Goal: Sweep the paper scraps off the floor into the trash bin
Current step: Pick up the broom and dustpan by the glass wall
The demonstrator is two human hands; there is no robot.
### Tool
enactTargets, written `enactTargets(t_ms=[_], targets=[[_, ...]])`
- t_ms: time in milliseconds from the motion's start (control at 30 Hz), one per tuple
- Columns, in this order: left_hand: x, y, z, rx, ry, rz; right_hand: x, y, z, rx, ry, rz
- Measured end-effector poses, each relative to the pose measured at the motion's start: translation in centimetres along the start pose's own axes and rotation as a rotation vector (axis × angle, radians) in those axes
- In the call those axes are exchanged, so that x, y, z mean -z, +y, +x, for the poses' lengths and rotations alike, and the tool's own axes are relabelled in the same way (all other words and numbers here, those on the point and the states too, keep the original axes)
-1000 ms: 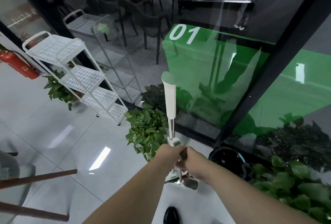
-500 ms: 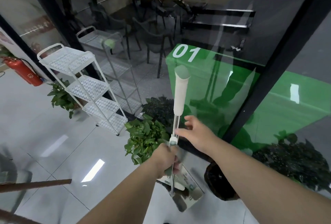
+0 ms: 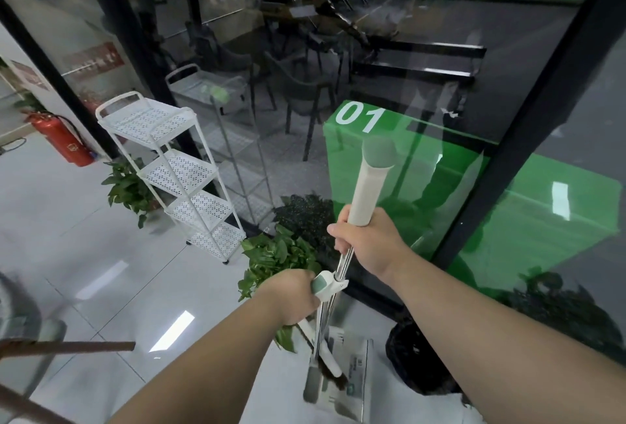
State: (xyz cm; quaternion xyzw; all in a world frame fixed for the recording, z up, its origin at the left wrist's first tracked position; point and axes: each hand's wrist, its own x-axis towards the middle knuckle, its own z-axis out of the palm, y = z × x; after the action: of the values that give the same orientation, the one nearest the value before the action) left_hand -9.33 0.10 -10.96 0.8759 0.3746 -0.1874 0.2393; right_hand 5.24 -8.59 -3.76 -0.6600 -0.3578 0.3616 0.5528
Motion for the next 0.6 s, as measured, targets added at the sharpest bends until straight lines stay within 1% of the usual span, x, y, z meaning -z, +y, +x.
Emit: enactTargets(t_ms=[167, 200, 267, 333, 367, 433, 533, 600], targets=[[0.5, -1.5, -0.2, -0.062, 0.005, 0.121, -1.3, -0.2, -0.7, 0.052, -0.023, 0.122], [0.7, -1.9, -0.4, -0.067, 0.002, 0.148, -1.1, -0.4, -0.5, 0.036, 0.011, 0.138], [0.7, -3.3, -0.9, -0.068, -0.004, 0.212, 0.6, -1.2, 0.3, -0.006, 0.168, 0.195], [0.5, -5.0, -1.4, -0.035, 0.000, 0.242, 3.4, -1.8, 1.5, -0.009, 0.310, 0.258], [0.5, -5.6, -1.5, -0.027, 0.010, 0.246, 4.4, -1.8, 2.0, 0.000, 0.336, 0.271], [0.9, -6.0, -1.4, -0.004, 0.037, 0.217, 4.7, -1.4, 2.1, 0.005, 0.315, 0.223], [1.7, -5.4, -0.8, 0.043, 0.088, 0.138, 2.7, 0.4, 1.3, -0.052, 0.192, 0.024], [1.9, -5.5, -0.6, 0.089, 0.114, 0.075, 1.8, 1.4, 1.0, -0.096, 0.150, -0.071]])
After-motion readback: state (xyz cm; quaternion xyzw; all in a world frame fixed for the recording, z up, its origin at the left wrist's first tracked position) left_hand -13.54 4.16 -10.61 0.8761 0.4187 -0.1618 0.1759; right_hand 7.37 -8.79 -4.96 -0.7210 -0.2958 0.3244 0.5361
